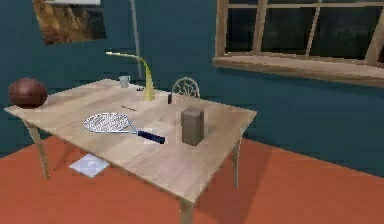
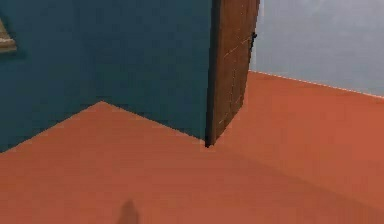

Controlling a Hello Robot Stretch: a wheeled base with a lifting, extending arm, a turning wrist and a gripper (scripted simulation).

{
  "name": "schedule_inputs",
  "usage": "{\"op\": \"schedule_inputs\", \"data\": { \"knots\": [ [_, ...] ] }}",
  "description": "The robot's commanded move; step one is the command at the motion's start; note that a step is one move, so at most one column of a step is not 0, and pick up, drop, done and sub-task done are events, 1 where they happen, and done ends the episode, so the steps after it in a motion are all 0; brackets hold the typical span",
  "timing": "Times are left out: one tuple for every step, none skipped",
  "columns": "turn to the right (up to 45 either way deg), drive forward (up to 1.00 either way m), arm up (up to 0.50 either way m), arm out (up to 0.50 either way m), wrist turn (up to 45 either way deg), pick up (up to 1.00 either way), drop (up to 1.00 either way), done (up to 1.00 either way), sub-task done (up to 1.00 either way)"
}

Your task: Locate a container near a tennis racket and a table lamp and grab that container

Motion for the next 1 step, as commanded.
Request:
{"op": "schedule_inputs", "data": {
  "knots": [
    [-45.0,0.00,0.00,0.00,0.0,0.00,0.00,0.00,0.00]
  ]
}}
